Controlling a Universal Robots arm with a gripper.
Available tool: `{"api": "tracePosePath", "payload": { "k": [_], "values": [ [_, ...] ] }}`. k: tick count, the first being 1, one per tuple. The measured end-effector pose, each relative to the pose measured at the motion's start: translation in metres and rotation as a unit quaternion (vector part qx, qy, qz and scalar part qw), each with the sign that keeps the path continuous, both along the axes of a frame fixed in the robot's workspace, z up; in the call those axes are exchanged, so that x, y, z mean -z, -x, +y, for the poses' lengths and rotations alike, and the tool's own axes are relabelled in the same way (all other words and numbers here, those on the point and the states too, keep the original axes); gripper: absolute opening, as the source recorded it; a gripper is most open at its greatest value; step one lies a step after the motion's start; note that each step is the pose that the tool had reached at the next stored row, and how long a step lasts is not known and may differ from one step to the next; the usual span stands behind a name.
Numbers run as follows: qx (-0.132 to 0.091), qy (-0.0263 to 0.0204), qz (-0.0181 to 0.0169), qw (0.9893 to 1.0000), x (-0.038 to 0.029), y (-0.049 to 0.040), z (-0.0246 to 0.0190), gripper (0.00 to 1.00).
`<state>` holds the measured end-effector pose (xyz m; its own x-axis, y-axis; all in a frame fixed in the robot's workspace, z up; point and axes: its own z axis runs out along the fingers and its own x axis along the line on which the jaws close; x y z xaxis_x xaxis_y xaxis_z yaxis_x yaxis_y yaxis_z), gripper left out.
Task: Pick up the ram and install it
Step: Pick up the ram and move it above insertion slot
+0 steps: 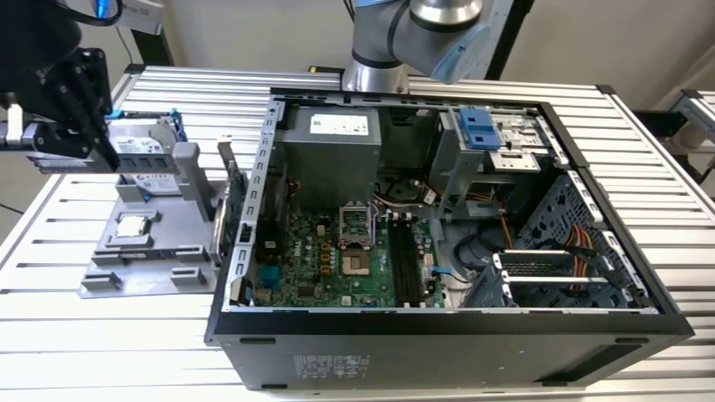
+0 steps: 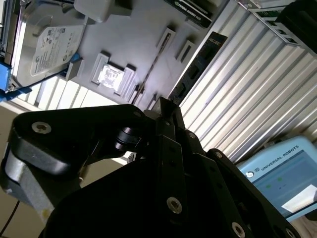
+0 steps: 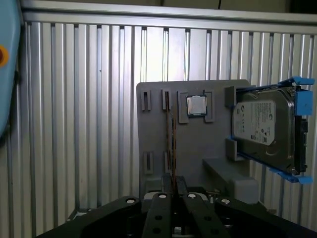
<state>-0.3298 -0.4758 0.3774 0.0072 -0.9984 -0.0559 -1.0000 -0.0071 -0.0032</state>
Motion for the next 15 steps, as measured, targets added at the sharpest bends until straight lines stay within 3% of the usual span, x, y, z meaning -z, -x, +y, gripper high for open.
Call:
{"api": "tracePosePath", "payload": {
  "k": [15],
  "values": [
    [0.000,0.0000,0.0000,1.0000,0.0000,-0.0091,0.0000,0.00]
  ]
}}
